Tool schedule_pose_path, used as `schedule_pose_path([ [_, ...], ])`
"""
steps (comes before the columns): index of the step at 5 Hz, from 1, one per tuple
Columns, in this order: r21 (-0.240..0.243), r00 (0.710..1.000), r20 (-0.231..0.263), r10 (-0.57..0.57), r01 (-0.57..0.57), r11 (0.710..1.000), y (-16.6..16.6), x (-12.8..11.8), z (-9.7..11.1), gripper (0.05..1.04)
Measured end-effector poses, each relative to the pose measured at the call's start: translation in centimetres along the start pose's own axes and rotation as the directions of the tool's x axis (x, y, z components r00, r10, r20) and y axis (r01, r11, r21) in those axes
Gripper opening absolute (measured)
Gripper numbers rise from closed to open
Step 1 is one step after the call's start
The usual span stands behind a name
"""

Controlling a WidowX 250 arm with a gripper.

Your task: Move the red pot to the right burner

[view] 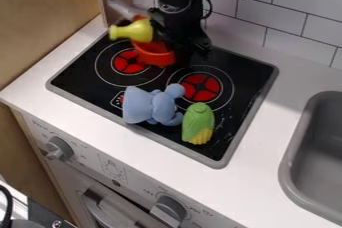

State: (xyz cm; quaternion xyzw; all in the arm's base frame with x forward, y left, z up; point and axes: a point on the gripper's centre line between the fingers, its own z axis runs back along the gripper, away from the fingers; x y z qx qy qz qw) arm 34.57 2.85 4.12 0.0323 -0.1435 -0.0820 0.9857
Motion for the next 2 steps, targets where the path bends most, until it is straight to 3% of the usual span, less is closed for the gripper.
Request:
schedule_pose_path([
  [2, 0.011, 0.997, -0.08, -0.008, 0.009, 1.0, -1.7, -1.2, 1.8, 0.057],
])
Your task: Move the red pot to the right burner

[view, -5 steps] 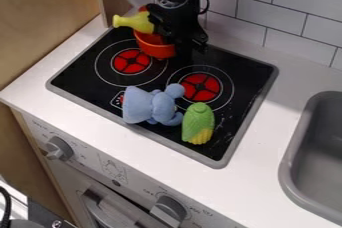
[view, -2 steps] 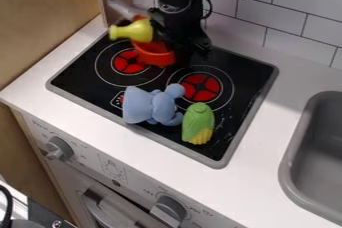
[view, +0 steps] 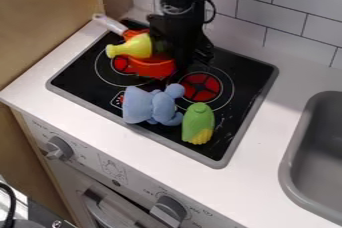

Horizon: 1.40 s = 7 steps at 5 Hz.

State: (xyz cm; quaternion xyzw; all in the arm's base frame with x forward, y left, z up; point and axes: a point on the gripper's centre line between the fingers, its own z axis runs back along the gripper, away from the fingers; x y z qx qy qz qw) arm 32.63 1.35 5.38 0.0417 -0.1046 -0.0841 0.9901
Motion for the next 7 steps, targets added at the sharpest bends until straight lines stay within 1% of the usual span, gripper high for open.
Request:
schedule_pose_path([
  [1, 0.027, 1.0, -0.002, -0.011, 0.011, 1.0, -1.1, -0.2, 1.1, 0.057],
  [2, 0.051, 1.0, 0.003, -0.02, 0.019, 0.999, -2.2, -0.5, 1.8, 0.057],
  [3, 0.056, 1.0, -0.005, -0.021, 0.021, 0.998, -3.4, -0.9, 1.7, 0.057],
  [4, 0.08, 1.0, 0.009, -0.01, 0.009, 0.997, -4.8, -1.1, 1.5, 0.057],
  [5, 0.101, 0.999, 0.045, -0.01, 0.005, 0.995, -6.0, -1.2, 1.2, 0.057],
  [6, 0.115, 0.995, 0.093, -0.016, 0.006, 0.993, -6.7, -0.9, 0.9, 0.057],
  [7, 0.126, 0.994, 0.108, -0.027, 0.013, 0.992, -7.0, -0.8, -0.1, 0.057],
])
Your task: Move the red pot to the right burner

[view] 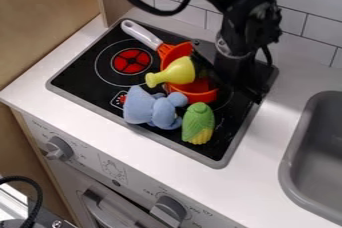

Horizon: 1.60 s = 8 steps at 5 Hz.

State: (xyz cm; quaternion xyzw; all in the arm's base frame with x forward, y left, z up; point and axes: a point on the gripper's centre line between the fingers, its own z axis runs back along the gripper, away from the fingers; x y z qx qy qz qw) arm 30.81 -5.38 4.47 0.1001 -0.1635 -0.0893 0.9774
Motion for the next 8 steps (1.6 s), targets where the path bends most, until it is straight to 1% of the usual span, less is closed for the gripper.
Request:
schedule_pose_path([
  [1, 0.003, 1.0, 0.014, -0.002, 0.002, 1.0, -0.1, 0.2, -0.6, 0.073],
  [2, -0.001, 1.0, 0.02, 0.003, -0.003, 1.0, 0.2, 0.3, -0.9, 0.215],
  [3, -0.006, 1.0, -0.004, 0.018, -0.018, 1.0, 0.5, 0.3, -0.8, 0.462],
  [4, -0.012, 0.999, -0.031, 0.039, -0.039, 0.999, 0.5, 0.7, -0.3, 0.762],
  [5, -0.014, 0.998, -0.056, 0.038, -0.039, 0.999, 0.6, 0.7, 0.0, 0.987],
  [6, -0.014, 0.996, -0.084, 0.04, -0.041, 0.999, 0.7, 1.0, 0.6, 0.997],
  [7, -0.023, 0.99, -0.133, 0.046, -0.049, 0.999, 0.9, 0.3, 0.7, 0.997],
  [8, -0.036, 0.988, -0.145, 0.046, -0.052, 0.998, 1.5, 0.6, 2.1, 0.997],
])
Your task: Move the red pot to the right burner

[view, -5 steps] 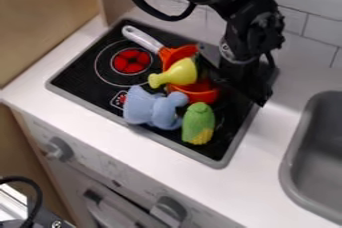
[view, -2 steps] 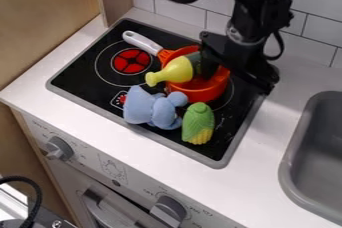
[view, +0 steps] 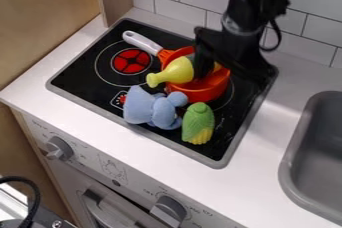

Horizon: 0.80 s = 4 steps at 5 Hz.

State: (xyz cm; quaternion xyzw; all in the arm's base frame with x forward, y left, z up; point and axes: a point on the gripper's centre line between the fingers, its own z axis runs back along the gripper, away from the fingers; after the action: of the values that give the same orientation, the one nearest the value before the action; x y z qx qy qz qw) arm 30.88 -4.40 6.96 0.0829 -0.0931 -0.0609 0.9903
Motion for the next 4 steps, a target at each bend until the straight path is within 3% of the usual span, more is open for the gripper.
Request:
schedule_pose_path([
  [1, 0.003, 0.999, -0.048, -0.022, 0.022, 1.0, 0.6, -0.6, 0.5, 0.997],
  [2, 0.0, 0.998, -0.026, -0.049, 0.049, 0.999, 1.7, -1.1, 2.3, 0.997],
  [4, 0.004, 0.99, -0.058, -0.132, 0.132, 0.991, 5.4, -4.2, 3.7, 0.997],
])
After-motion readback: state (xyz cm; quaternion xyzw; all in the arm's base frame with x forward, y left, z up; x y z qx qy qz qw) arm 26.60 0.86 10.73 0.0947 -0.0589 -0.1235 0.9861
